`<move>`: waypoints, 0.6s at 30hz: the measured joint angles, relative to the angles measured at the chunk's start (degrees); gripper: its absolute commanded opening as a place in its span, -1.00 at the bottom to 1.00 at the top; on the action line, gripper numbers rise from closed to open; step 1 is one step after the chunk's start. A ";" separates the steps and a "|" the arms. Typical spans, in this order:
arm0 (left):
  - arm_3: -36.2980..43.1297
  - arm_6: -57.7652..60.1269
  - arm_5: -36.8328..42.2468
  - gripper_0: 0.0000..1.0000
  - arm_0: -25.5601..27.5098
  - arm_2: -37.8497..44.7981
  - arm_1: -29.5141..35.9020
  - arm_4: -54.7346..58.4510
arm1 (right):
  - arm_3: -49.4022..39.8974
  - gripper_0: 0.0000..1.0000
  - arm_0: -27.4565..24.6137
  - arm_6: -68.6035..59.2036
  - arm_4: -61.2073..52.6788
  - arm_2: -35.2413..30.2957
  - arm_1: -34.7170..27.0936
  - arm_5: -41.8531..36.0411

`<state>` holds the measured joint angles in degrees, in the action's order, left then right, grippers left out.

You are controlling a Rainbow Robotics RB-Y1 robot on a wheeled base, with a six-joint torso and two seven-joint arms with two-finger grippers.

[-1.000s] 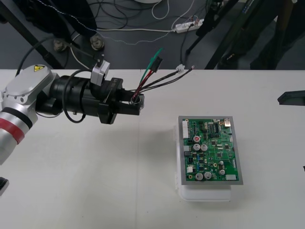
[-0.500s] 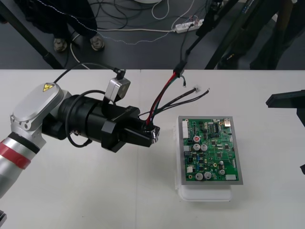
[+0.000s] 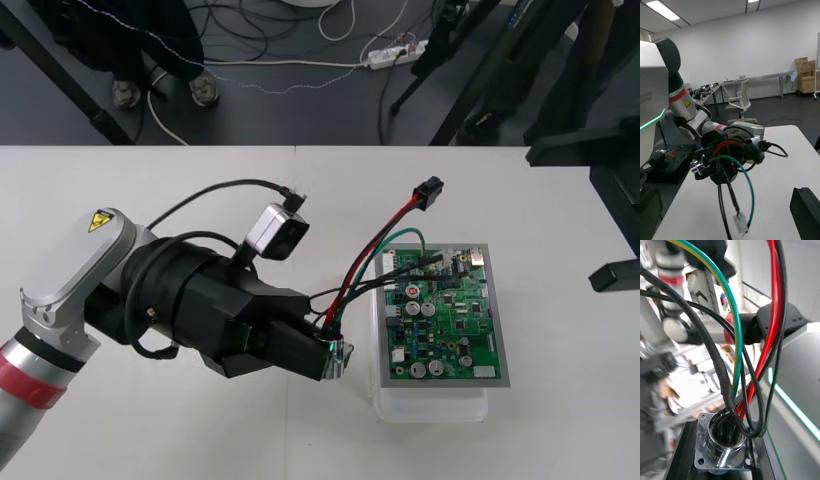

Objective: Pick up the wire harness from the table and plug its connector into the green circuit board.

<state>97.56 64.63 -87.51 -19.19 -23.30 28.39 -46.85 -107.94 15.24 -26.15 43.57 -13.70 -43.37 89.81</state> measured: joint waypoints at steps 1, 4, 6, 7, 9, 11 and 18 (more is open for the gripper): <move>0.49 1.18 0.00 -1.00 0.36 0.00 -0.02 0.00 | 0.85 1.00 0.86 0.00 -0.01 0.68 0.00 0.00; 1.84 1.01 -0.01 -1.00 1.19 0.00 -0.04 0.00 | 3.12 1.00 3.12 0.00 -0.02 2.16 0.00 0.00; 2.68 1.00 -0.01 -1.00 1.55 0.00 -0.05 0.00 | 4.66 1.00 4.32 0.00 -0.02 2.79 0.00 0.00; 3.16 1.01 -0.01 -1.00 1.66 0.01 -0.05 0.01 | 5.45 1.00 4.88 0.00 -0.02 3.05 0.00 0.00; 3.95 1.02 -0.02 -1.00 1.74 0.08 -0.07 0.01 | 7.23 1.00 5.99 0.00 -0.01 3.58 0.00 0.00; 4.52 1.04 -0.02 -1.00 1.76 0.37 -0.08 0.04 | 9.38 1.00 7.19 0.00 -0.01 4.17 0.00 0.00; 4.76 1.06 -0.04 -1.00 2.14 2.60 -0.11 0.07 | 15.72 1.00 11.50 0.02 -0.11 7.60 0.00 0.00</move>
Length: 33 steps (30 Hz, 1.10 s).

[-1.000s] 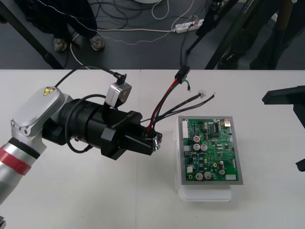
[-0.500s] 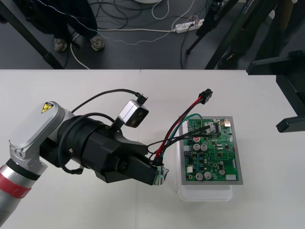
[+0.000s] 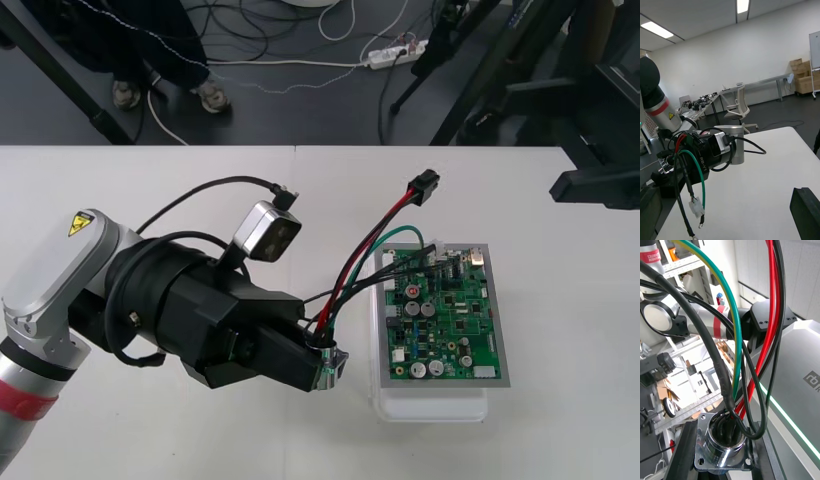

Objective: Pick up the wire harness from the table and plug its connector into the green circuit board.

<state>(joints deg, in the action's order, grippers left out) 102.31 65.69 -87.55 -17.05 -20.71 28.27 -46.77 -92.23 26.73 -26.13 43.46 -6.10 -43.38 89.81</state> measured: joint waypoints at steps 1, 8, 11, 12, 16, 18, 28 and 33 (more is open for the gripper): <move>0.00 0.00 0.00 -1.00 0.11 0.24 0.00 0.00 | 0.22 1.00 0.38 0.00 -0.12 0.51 0.00 0.00; 0.01 0.04 -0.03 -1.00 0.52 0.64 -0.01 -0.01 | 2.06 1.00 1.61 0.04 -0.37 1.82 0.00 0.00; 0.02 0.04 -0.03 -1.00 0.52 0.64 -0.01 -0.05 | 4.69 1.00 1.66 0.09 -0.37 1.82 -0.02 0.00; 0.02 0.04 -0.04 -1.00 0.52 0.64 -0.01 -0.14 | 5.61 1.00 1.67 0.11 -0.37 1.82 -0.09 0.00; 0.02 0.04 -0.05 -1.00 0.52 0.64 -0.01 -0.42 | 7.70 1.00 1.70 0.26 -0.37 1.70 -0.69 0.00; 0.02 0.04 -0.06 -1.00 0.52 0.64 -0.01 -0.49 | 7.91 1.00 1.70 0.27 -0.39 1.69 -0.97 0.00; 0.03 0.04 -0.19 -1.00 0.52 0.62 -0.02 -0.65 | 9.12 1.00 1.82 0.34 -0.49 1.69 -1.11 0.00; 0.03 0.04 -0.21 -1.00 0.52 0.62 -0.02 -0.66 | 9.40 1.00 2.60 0.39 -0.49 1.74 -0.49 0.00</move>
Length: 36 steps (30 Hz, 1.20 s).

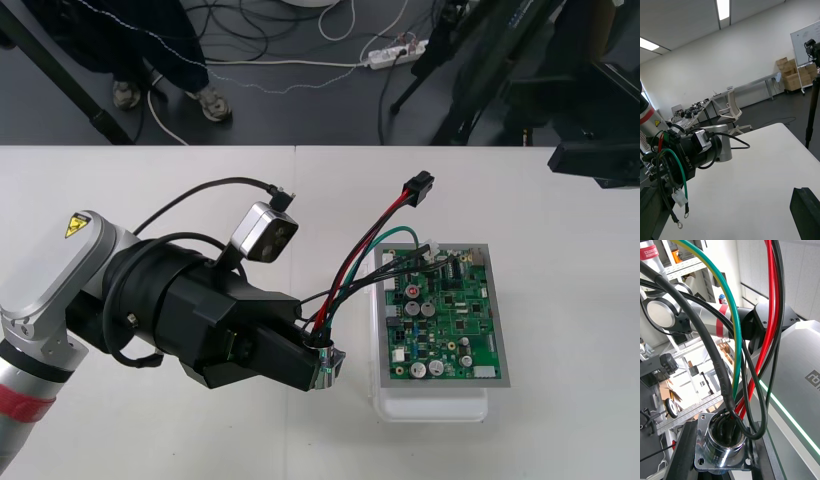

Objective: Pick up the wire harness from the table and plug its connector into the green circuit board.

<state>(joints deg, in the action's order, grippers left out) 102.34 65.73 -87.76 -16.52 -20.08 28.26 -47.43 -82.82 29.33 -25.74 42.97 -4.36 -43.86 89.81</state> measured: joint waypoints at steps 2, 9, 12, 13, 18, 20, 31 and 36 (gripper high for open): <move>0.00 0.00 0.00 -1.00 0.00 0.00 0.00 0.00 | 0.07 1.00 0.44 0.02 0.00 0.21 0.68 0.00; 0.00 0.00 -0.01 -1.00 0.00 0.00 0.00 -0.01 | 0.19 1.00 1.55 2.12 -1.71 3.75 2.46 0.00; 0.01 0.00 -0.01 -1.00 0.00 0.00 0.00 -0.01 | 0.20 1.00 2.02 3.69 -2.37 5.90 2.88 0.00; 0.01 0.00 -0.01 -1.00 0.00 0.00 0.00 -0.01 | 0.19 1.00 2.16 3.75 -2.42 6.43 3.07 0.00; 0.01 0.00 -0.01 -1.00 0.00 0.00 0.00 -0.01 | -1.70 1.00 2.49 3.76 -2.45 8.10 4.42 0.00; 0.01 0.00 -0.01 -1.00 0.00 0.00 0.00 -0.01 | -2.91 1.00 2.49 3.75 -2.45 8.29 5.18 0.00; 0.03 0.00 -0.01 -1.00 0.00 0.00 0.00 -0.01 | -4.14 1.00 3.16 3.75 -3.28 9.38 9.41 0.00; 0.03 0.00 -0.01 -1.00 0.00 0.00 0.00 -0.01 | -4.14 1.00 3.44 3.75 -5.88 12.25 9.45 0.00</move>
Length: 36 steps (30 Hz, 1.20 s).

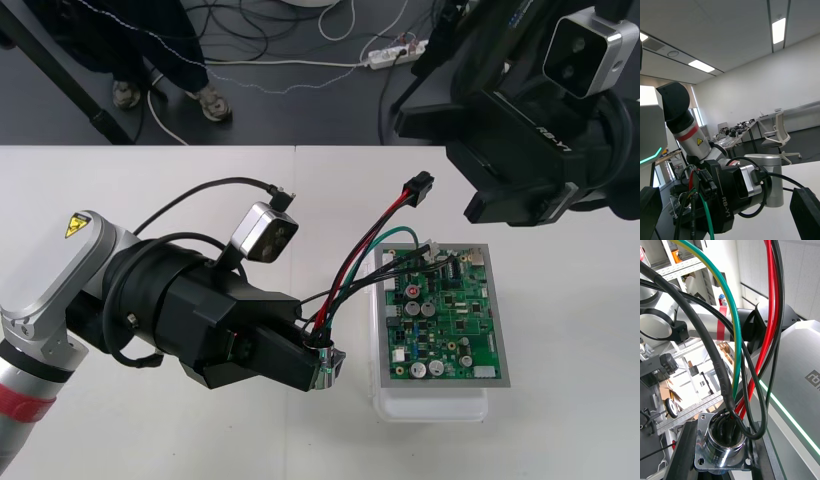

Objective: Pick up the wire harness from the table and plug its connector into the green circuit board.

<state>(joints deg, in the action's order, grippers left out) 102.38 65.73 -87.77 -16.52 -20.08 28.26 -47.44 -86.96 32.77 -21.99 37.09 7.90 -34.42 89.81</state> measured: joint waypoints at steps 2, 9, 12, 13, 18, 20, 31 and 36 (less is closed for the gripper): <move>0.00 0.00 0.00 -1.00 0.00 0.00 0.00 0.00 | 0.00 1.00 0.05 0.00 -0.70 1.04 0.00 0.00; 0.00 0.00 0.00 -1.00 0.00 0.00 0.00 0.01 | -0.36 1.00 0.11 0.00 -1.11 2.54 0.03 0.00; 0.00 0.00 0.00 -1.00 0.00 0.00 0.00 0.01 | -0.73 1.00 0.13 0.00 -1.12 2.87 0.15 0.00; 0.00 0.00 0.00 -1.00 0.00 0.00 0.00 0.01 | -0.86 1.00 0.14 0.00 -1.13 3.00 0.25 0.00; 0.00 0.00 0.00 -1.00 0.00 0.00 0.00 0.01 | -1.68 1.00 0.16 0.00 -1.13 3.29 1.16 0.00; 0.00 0.00 0.00 -1.00 0.00 0.00 0.00 0.01 | -2.11 1.00 0.16 0.00 -1.13 3.33 1.45 0.00; 0.00 0.00 0.00 -1.00 0.00 0.00 0.00 0.01 | -2.92 1.00 0.19 0.00 -1.57 3.69 1.64 0.00; 0.00 0.00 0.00 -1.00 0.00 0.00 0.00 0.01 | -2.98 -0.67 0.19 0.00 -1.64 3.79 1.64 0.00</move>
<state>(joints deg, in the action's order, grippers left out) 102.38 65.73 -87.77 -16.52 -20.08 28.26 -47.43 -89.94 32.96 -21.99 35.44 11.69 -32.77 89.81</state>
